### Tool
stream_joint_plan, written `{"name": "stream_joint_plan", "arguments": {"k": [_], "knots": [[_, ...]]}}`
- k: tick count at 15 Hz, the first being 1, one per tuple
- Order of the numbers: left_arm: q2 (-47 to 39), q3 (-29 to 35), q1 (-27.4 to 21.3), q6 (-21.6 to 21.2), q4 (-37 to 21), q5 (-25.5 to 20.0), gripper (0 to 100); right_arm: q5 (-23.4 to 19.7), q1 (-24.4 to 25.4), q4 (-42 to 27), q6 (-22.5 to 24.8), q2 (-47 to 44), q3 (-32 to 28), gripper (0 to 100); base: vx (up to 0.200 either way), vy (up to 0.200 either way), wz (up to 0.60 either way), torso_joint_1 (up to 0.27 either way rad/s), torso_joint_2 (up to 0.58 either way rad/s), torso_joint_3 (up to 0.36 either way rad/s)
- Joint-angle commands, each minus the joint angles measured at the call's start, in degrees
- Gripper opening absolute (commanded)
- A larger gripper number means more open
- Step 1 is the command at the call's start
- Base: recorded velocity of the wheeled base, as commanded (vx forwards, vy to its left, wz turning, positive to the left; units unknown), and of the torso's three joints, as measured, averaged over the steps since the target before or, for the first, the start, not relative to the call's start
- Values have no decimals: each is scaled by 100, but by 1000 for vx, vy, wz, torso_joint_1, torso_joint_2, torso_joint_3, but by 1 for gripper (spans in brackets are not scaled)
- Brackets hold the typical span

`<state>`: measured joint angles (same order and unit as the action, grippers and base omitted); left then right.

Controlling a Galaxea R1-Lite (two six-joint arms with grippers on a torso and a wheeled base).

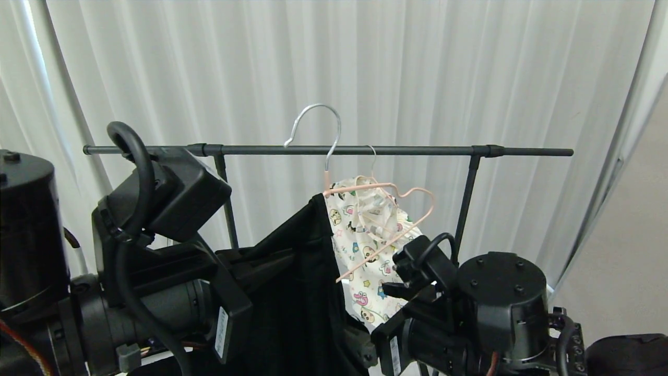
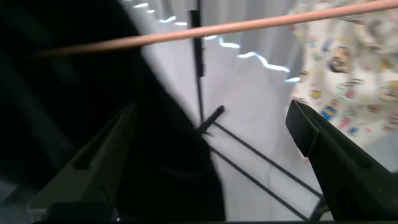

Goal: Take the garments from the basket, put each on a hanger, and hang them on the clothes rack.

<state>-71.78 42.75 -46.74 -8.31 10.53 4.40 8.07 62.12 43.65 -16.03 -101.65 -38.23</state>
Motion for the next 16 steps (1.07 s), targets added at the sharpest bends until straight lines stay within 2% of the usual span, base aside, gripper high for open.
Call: {"name": "stream_joint_plan", "arguments": {"k": [1, 6, 9, 13, 16], "knots": [[15, 5, -81, -4, 1, 8, 0, -16, 248, -15, 12, -22, 0, 100, 0, 0, 0, 0, 0, 0], [217, 154, -239, -12, 1, 17, 0, 37, 133, -243, 12, -356, 9, 100, 0, 0, 0, 0, 0, 0], [305, 146, -239, -21, 1, 17, 0, 309, -60, -322, 12, -514, 17, 100, 0, 0, 0, 0, 0, 0], [375, 58, -213, -21, -7, 35, 0, 573, -605, -322, 83, -400, 439, 100, 0, 0, 0, 0, 0, 0], [595, -329, -204, -21, -16, 26, 0, 705, -1396, -314, 610, -127, 826, 100, 0, 0, 0, 0, 0, 0]]}}
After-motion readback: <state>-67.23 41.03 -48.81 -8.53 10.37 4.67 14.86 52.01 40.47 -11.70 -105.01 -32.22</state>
